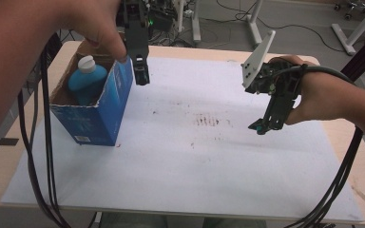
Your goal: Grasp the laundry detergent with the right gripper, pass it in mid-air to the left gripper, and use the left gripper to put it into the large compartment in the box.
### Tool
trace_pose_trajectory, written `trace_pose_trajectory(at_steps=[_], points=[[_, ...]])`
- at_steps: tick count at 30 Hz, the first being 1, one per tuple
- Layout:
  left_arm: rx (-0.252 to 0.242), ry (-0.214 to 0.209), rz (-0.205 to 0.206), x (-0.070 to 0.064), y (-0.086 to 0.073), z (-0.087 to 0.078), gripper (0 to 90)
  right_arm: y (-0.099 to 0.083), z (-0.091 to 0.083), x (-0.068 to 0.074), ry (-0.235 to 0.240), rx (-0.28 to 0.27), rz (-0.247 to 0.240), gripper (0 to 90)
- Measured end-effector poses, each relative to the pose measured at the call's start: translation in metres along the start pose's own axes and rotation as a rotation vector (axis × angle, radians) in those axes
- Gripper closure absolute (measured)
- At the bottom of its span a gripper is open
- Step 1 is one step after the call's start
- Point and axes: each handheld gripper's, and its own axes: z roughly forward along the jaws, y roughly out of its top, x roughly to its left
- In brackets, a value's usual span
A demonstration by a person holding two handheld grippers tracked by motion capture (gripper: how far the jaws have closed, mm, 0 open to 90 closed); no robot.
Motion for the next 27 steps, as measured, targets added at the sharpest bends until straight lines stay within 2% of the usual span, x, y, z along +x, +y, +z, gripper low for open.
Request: trace_pose_trajectory(at_steps=[5, 7, 13, 17, 27], points=[[-0.009, -0.015, 0.032, 0.008, 0.005, 0.007, 5.6, 0.0, 0.008, 0.0, 0.008, 0.048, -0.012, 0.7], [-0.01, -0.013, 0.042, 0.011, 0.006, 0.01, 1.8, 0.0, 0.01, -0.001, 0.013, 0.058, -0.01, 0.7], [-0.011, -0.022, 0.057, 0.014, 0.009, 0.016, 1.7, -0.004, 0.014, -0.006, 0.017, 0.067, -0.002, 0.7], [-0.004, -0.024, 0.089, 0.015, 0.016, 0.021, 1.7, -0.008, 0.018, -0.01, 0.025, 0.084, -0.003, 0.7], [-0.009, -0.013, 0.128, 0.018, 0.029, 0.028, 1.7, -0.015, 0.026, -0.011, 0.041, 0.106, -0.007, 0.7]])
